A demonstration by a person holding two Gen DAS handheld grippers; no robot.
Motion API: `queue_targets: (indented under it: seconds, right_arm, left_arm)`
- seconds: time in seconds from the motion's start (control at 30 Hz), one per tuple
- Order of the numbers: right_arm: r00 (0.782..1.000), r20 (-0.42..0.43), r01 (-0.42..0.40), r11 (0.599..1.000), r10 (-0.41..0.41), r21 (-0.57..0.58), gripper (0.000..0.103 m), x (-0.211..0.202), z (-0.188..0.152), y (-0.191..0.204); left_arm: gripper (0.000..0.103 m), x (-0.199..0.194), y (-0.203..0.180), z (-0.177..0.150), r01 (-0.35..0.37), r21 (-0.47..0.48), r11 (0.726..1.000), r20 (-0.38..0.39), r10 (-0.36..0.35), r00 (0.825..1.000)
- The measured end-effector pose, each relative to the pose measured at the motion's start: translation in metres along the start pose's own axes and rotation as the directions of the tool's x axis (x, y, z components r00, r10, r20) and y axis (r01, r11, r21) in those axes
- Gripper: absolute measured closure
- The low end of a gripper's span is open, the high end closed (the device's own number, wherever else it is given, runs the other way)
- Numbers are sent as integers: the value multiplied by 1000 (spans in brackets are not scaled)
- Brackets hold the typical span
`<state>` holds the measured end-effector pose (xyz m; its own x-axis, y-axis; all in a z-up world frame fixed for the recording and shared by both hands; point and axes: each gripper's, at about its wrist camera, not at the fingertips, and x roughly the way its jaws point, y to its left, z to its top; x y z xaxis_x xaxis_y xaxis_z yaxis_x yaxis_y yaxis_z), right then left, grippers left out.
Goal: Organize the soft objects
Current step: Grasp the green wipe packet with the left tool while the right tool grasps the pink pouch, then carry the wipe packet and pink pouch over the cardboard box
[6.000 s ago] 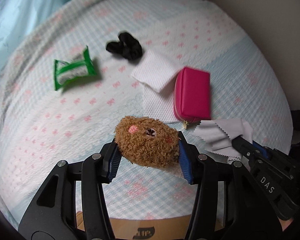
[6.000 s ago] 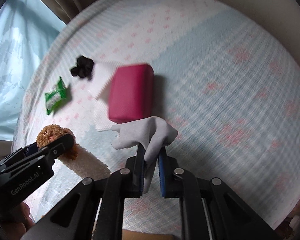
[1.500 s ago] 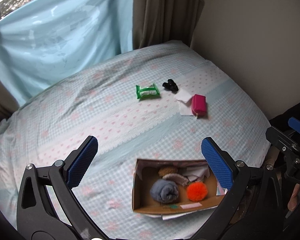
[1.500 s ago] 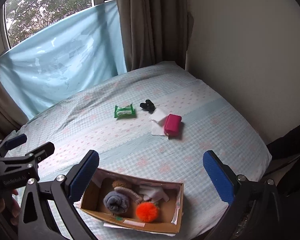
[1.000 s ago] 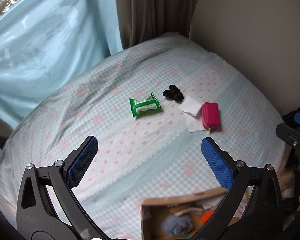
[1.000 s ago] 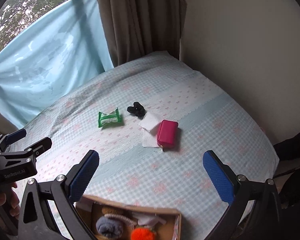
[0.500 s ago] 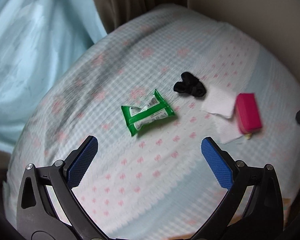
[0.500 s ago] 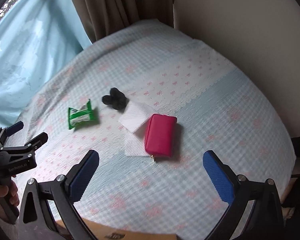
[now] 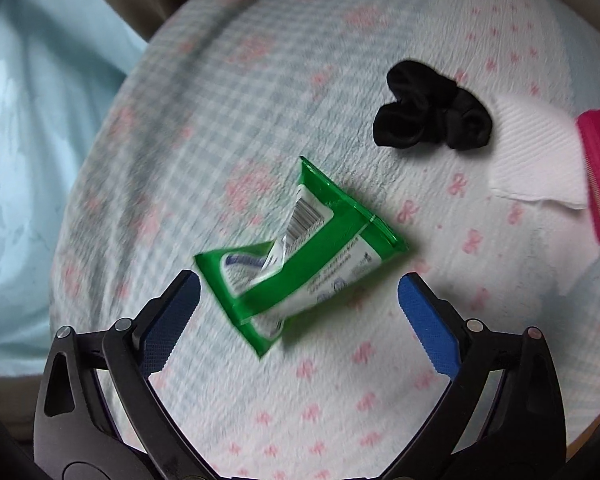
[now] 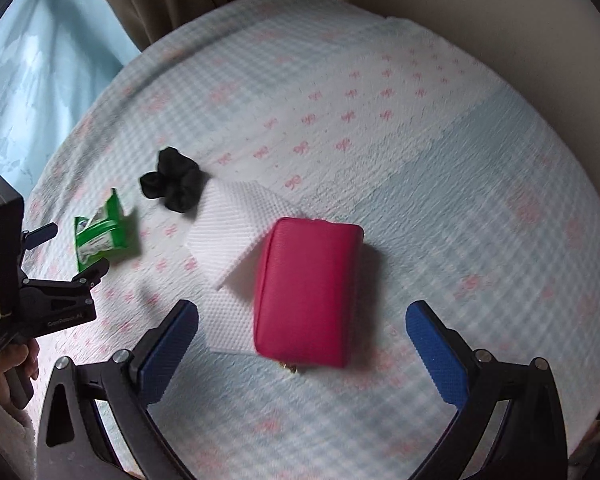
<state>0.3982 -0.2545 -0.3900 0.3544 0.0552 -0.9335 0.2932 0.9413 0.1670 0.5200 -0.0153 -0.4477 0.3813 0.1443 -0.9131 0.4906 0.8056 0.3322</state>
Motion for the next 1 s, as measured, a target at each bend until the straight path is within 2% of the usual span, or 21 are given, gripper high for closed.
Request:
queue_targets:
  seconds: [0.1,0.27,0.37,0.47,0.5,0.63,0.8,1.0]
  right_arm:
    - [1000,-14,1,1000,-1,-3,0,17,2,-3]
    - [999,-33,-2,999,1,-33,0,39,5,-1]
    - [998,-60,-14,999,12,-31,11,51,6,0]
    - [995,-98,-21,1000,20,-16,23,62,5,1]
    - [995,-102,-18,1000,17,-13,30,64,4,1]
    - [995,-100,-11,1000,11,-5,40,64,3,0]
    - [997,-80,-22,1000,21,-19,54,53,3,2]
    - [998,-56,-31,999,30,-7,59,28,4,-1]
  left_arm:
    - [9,19,-1,4,28,16,999,-34,-27,999]
    - [13,40,13,7,80,-50,996,-70,-84,994]
    - [25,44,18,10,101,-69,993,-75,-106,992]
    - [47,45,22,12,93,-78,993,-88,-100,991]
    - [48,45,24,13,99,-83,992,-92,-106,990]
    - [60,45,30,15,94,-89,992,-103,-103,989]
    - [63,32,48,13,137,-155,978,-101,-154,983]
    - [63,0,61,10,145,-203,968,-66,-161,985]
